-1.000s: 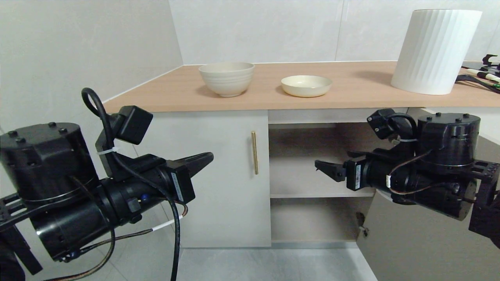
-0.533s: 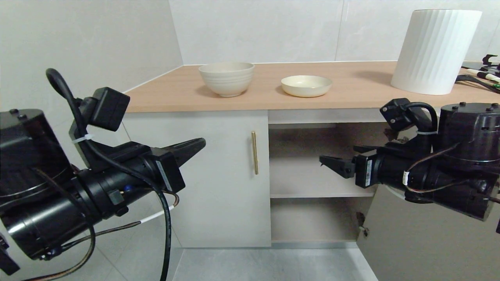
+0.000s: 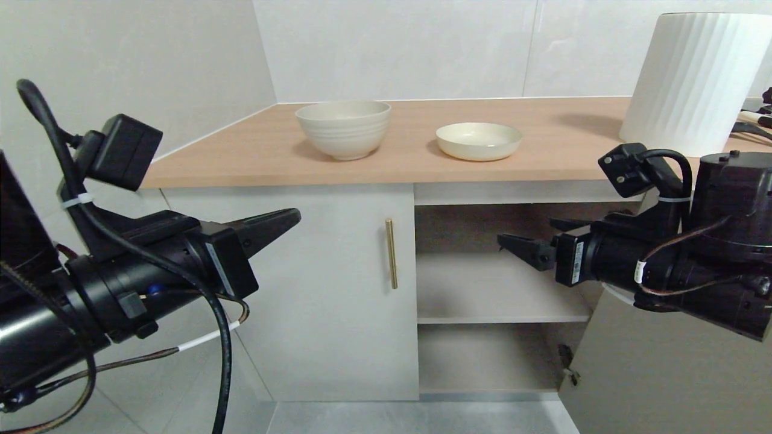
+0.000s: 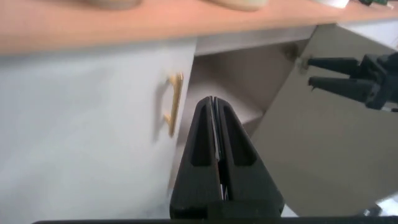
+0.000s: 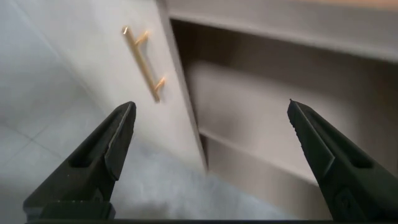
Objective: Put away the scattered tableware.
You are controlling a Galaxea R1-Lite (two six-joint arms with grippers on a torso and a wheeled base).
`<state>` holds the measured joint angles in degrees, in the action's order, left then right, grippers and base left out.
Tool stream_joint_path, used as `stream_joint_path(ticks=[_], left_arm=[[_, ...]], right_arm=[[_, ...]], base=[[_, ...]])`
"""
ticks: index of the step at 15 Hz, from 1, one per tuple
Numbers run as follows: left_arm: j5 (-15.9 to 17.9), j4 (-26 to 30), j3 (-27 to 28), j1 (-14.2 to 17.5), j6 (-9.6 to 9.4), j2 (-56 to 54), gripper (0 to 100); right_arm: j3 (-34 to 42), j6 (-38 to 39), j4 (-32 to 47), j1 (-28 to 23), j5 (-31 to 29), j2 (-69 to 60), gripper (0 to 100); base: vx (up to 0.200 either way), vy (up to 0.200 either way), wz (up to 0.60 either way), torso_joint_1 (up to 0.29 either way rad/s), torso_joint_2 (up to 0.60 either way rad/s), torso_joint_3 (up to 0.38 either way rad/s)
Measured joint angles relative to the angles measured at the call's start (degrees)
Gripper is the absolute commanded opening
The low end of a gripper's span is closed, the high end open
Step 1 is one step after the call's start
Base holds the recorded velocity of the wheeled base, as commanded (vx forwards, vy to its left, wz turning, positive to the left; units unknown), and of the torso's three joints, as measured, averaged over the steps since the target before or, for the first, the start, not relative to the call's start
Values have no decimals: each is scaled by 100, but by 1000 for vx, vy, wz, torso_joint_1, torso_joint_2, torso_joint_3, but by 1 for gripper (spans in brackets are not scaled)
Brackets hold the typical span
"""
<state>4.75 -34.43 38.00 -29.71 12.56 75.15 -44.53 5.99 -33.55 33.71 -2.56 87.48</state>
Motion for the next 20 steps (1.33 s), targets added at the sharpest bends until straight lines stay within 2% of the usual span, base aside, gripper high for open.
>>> stream_joint_path(ticks=[6, 9, 14, 18, 20], left_arm=[[11, 11, 15, -6, -2, -308, 0], [11, 16, 26, -2, 2, -380, 0], [22, 101, 39, -2, 9, -380, 0], [24, 106, 48, -2, 9, -379, 0], [24, 117, 59, -2, 9, -380, 0]], right_arm=[[99, 134, -77, 133, 60, -157, 100], [-127, 112, -323, 196, 27, -107, 100], [-279, 115, -672, 204, -395, 122, 100], [-266, 105, -649, 212, -424, 152, 100], [-260, 105, -644, 212, -433, 149, 100]], base=[[0, 0, 0, 0, 0, 0], [0, 0, 0, 0, 0, 0], [0, 0, 0, 0, 0, 0], [0, 0, 0, -1, -14, -8], [0, 0, 0, 17, -239, -266]])
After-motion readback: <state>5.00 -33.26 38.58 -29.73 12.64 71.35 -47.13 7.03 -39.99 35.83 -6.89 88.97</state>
